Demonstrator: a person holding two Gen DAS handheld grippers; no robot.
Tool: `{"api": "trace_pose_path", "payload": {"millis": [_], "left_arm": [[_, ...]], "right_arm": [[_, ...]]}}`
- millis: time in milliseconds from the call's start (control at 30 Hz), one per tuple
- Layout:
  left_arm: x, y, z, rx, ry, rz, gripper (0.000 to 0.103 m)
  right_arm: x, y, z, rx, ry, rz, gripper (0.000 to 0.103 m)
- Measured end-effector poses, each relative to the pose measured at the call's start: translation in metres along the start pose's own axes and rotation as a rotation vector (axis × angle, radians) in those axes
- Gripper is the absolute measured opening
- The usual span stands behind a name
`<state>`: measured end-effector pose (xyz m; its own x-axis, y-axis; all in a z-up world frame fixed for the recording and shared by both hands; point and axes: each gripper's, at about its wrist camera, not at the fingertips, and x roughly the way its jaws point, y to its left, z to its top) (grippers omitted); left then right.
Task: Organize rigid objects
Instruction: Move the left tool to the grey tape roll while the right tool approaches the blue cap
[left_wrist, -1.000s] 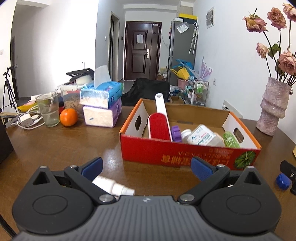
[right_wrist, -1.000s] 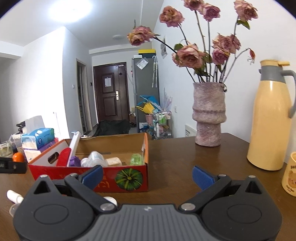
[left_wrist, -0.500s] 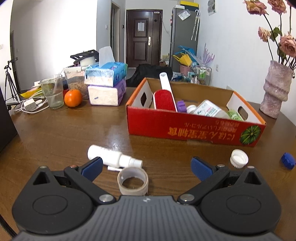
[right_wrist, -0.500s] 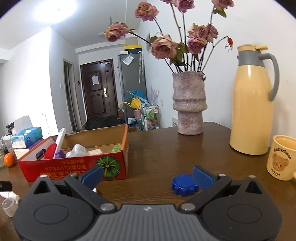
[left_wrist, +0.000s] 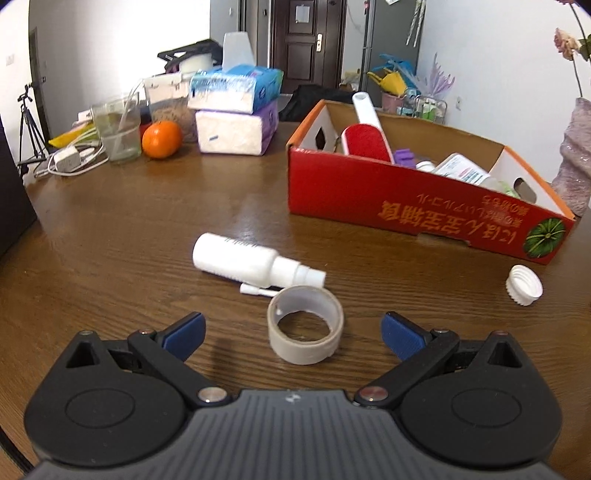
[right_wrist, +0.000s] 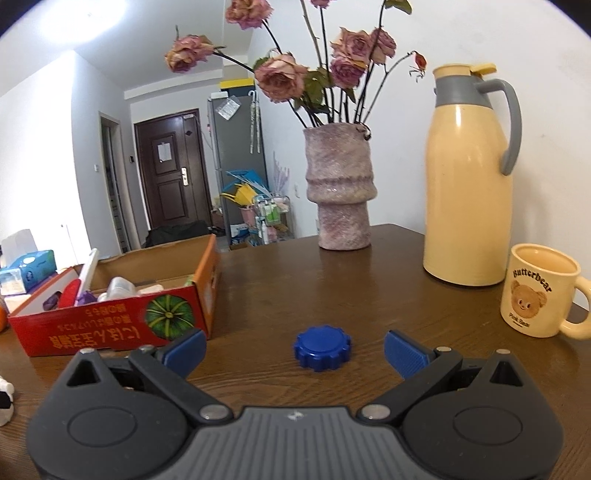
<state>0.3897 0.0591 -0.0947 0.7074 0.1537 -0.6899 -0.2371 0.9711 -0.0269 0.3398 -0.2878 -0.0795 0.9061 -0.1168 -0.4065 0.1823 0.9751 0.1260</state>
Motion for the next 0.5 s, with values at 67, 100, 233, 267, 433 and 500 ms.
{"api": "trace_pose_path", "payload": {"millis": [67,100,233,267,433,500], "left_arm": [[0.004,0.003,0.000,-0.001,0.012,0.003,0.103],[0.005,0.004,0.000,-0.003,0.017,0.007,0.103],[0.012,0.008,0.000,-0.021,0.041,0.007,0.103],[0.014,0.008,0.000,-0.025,0.047,0.005,0.103],[0.017,0.005,-0.001,-0.007,0.040,0.009,0.103],[0.018,0.003,-0.002,0.005,0.036,0.009,0.103]], "right_arm": [[0.002,-0.001,-0.001,0.001,0.010,-0.008,0.103],[0.003,-0.002,-0.001,0.000,0.014,-0.009,0.103],[0.005,0.000,-0.002,-0.011,0.027,-0.013,0.103],[0.006,0.000,-0.002,-0.013,0.029,-0.012,0.103],[0.009,0.001,-0.003,-0.017,0.039,-0.012,0.103],[0.011,0.002,-0.003,-0.023,0.049,-0.011,0.103]]}}
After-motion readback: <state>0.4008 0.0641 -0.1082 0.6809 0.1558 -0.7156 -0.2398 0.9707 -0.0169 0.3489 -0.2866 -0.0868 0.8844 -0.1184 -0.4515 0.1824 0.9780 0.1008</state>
